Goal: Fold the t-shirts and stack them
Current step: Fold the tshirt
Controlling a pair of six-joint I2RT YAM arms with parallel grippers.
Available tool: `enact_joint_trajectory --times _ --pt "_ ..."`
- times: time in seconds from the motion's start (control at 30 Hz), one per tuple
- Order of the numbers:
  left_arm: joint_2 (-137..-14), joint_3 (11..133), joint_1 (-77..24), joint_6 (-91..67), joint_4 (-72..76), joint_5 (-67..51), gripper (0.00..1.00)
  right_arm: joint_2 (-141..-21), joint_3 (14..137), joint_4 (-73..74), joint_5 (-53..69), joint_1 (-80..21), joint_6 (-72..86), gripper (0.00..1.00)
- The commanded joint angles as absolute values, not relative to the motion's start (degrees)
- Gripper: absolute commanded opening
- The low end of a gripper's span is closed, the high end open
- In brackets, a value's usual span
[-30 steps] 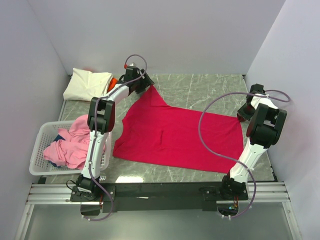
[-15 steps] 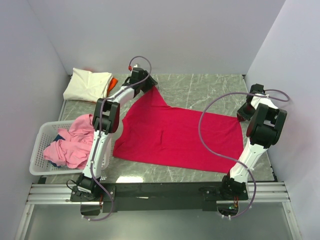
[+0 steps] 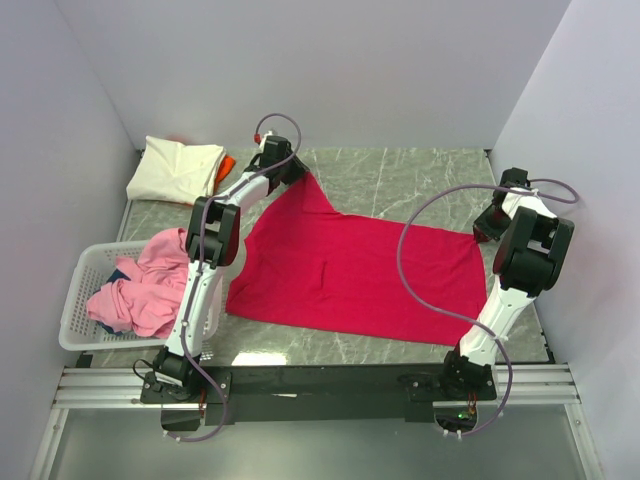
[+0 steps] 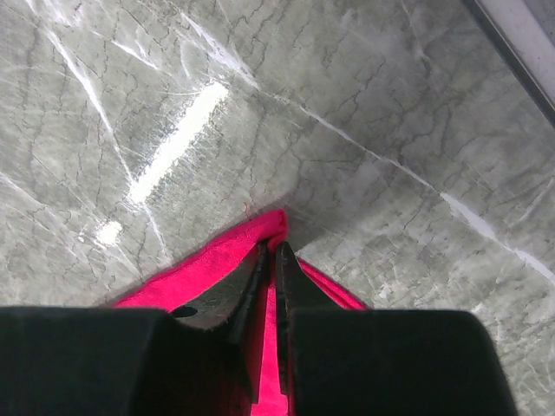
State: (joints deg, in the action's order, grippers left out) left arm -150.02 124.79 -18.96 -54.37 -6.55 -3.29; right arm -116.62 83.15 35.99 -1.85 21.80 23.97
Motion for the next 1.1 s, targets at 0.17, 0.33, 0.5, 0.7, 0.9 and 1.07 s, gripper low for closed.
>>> enact_joint_trajectory --times 0.17,0.33,0.5,0.7,0.9,1.07 --pt "-151.96 127.18 -19.25 -55.72 -3.52 -3.95 0.26 -116.63 81.39 34.45 -0.53 22.24 23.29 0.10" --pt "-151.53 125.42 -19.25 -57.56 -0.44 -4.92 0.13 -116.72 81.47 34.63 -0.70 22.24 23.03 0.08" --pt "-150.47 125.51 -18.81 -58.71 1.76 -4.57 0.00 -116.90 82.44 35.68 -0.79 22.24 23.11 0.00" --pt "-147.75 124.37 -16.53 -59.59 3.25 -4.74 0.00 -114.09 83.76 36.30 -1.76 22.24 22.85 0.00" --pt "-147.57 126.03 -14.15 -59.94 5.10 -9.05 0.00 -113.47 89.19 37.97 -0.27 22.15 22.15 0.00" --pt "-147.66 128.49 -12.66 -60.20 5.89 -12.57 0.00 -114.78 94.03 38.41 1.93 21.18 22.32 0.00"
